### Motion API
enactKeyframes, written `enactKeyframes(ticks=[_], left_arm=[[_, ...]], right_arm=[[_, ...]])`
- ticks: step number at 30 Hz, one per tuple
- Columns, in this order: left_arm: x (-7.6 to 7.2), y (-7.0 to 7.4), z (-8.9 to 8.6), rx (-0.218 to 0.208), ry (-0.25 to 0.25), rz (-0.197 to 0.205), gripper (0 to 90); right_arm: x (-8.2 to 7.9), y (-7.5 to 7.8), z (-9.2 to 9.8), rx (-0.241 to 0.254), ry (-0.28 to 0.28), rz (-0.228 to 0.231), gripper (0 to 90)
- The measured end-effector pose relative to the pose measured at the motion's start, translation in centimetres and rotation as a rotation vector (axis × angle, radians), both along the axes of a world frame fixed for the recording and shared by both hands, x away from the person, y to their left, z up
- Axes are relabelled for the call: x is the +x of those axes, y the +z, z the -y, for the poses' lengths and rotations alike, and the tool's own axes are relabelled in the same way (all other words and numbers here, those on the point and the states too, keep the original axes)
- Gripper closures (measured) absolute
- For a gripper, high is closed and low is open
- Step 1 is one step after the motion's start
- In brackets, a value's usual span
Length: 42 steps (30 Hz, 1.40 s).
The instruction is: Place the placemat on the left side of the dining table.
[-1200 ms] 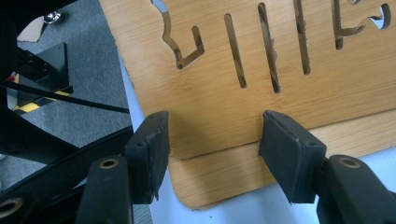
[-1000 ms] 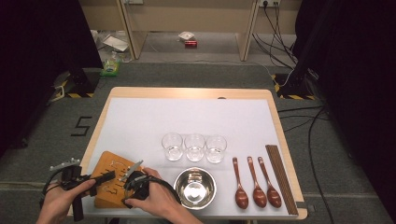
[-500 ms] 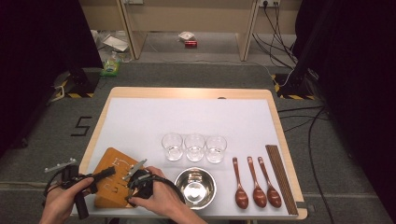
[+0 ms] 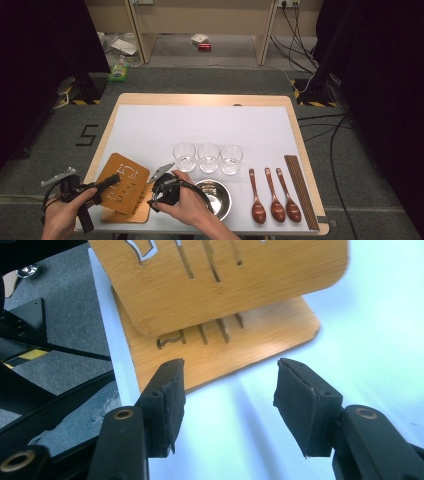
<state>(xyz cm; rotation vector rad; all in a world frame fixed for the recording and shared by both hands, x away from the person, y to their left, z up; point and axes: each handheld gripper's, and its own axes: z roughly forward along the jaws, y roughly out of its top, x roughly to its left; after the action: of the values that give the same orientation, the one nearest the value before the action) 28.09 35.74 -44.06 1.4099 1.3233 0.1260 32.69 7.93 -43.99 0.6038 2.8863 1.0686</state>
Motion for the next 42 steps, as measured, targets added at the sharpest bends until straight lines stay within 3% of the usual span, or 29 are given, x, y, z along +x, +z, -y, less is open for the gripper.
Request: enactKeyframes(ticks=[8,18,21,24,28,31,42], left_arm=[[-0.1,0.6,0.5,0.028,0.007,0.032,85.9],[0.1,0.9,0.7,0.066,0.048,0.046,85.9],[0.3,1.2,0.9,0.075,0.054,0.056,85.9],[0.6,1.5,1.2,0.086,0.055,0.069,85.9],[1.0,1.7,1.5,0.103,0.069,0.083,85.9],[1.3,1.7,1.7,0.109,0.074,0.093,85.9],[2.7,1.8,1.7,0.123,0.088,0.102,85.9]], right_arm=[[0.4,1.0,1.2,0.009,-0.021,0.027,45.9],[1.1,1.4,3.5,0.019,-0.073,0.029,46.1],[1.1,1.4,4.2,0.021,-0.101,0.010,46.2],[1.2,1.5,5.3,0.022,-0.104,0.025,46.3],[1.0,1.7,6.4,0.028,-0.146,0.001,46.3],[1.2,1.7,7.2,0.036,-0.153,0.009,46.3],[1.1,1.7,9.1,0.079,-0.193,0.008,46.6]])
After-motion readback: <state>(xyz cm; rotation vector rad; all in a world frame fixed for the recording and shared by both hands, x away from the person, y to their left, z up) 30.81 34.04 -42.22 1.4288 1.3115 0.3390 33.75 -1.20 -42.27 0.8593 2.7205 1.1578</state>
